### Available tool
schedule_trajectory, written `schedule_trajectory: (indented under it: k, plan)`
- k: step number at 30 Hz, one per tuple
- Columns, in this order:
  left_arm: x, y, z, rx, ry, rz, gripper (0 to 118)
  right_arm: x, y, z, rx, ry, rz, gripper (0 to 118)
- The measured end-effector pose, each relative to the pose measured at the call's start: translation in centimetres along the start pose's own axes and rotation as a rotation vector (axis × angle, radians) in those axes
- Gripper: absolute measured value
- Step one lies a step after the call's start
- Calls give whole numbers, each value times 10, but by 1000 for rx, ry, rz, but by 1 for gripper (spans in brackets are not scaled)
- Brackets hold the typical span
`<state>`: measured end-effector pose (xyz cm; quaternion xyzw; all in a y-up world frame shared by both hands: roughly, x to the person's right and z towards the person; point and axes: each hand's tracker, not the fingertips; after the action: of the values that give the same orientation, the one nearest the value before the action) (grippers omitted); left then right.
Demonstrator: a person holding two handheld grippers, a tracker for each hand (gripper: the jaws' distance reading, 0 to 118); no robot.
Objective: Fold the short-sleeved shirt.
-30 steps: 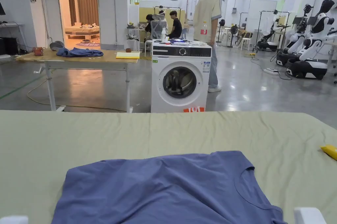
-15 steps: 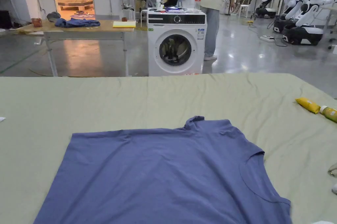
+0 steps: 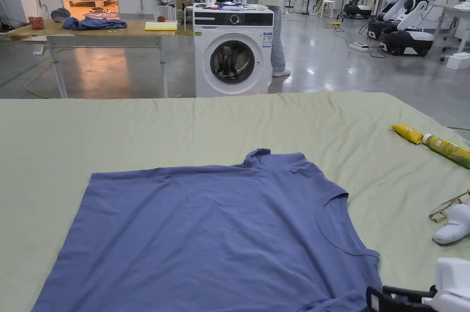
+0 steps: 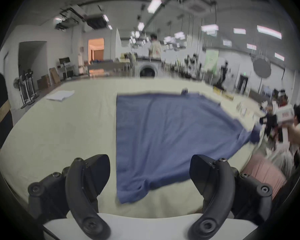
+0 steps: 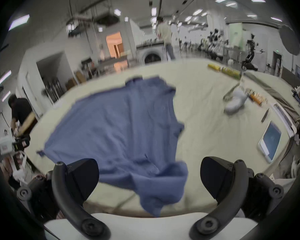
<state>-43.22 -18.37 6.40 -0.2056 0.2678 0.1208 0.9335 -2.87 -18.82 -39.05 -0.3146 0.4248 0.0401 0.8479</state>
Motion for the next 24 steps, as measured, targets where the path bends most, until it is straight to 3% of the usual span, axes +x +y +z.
schedule_trajectory:
  k: [3,5,7,8,10,11,12,14,18,20,21,22,23,24]
  plan:
    - [21,13,24,176,6,107,81,-25,7,32,213,0,8,115]
    - [35,18,36,265,22,139,73,-41,4,48,374,3,12,103]
    - [51,18,47,381,102,127,13,-56,-5,59,514,25,-17,44]
    - [55,19,49,418,134,122,0,-62,-5,62,550,26,-42,2]
    - [64,20,54,460,197,122,0,-73,-5,59,539,4,-81,0]
    - [62,22,55,460,161,129,0,-74,-4,59,548,0,-86,0]
    - [59,27,55,433,128,122,0,-73,-1,57,541,55,-83,0]
    - [56,35,53,345,177,51,0,-75,6,58,522,44,-42,0]
    - [1,44,22,-97,136,142,0,-82,9,54,484,32,17,0]
    - [-23,39,-3,-321,91,332,0,-85,8,49,460,50,30,0]
    - [-32,29,-11,-339,66,363,2,-87,7,46,446,58,36,0]
    - [-40,22,-19,-336,65,339,12,-89,7,45,435,66,41,0]
    - [-46,16,-30,-343,91,328,38,-91,6,43,424,75,46,0]
    - [-50,11,-41,-378,143,328,83,-92,5,41,415,82,47,0]
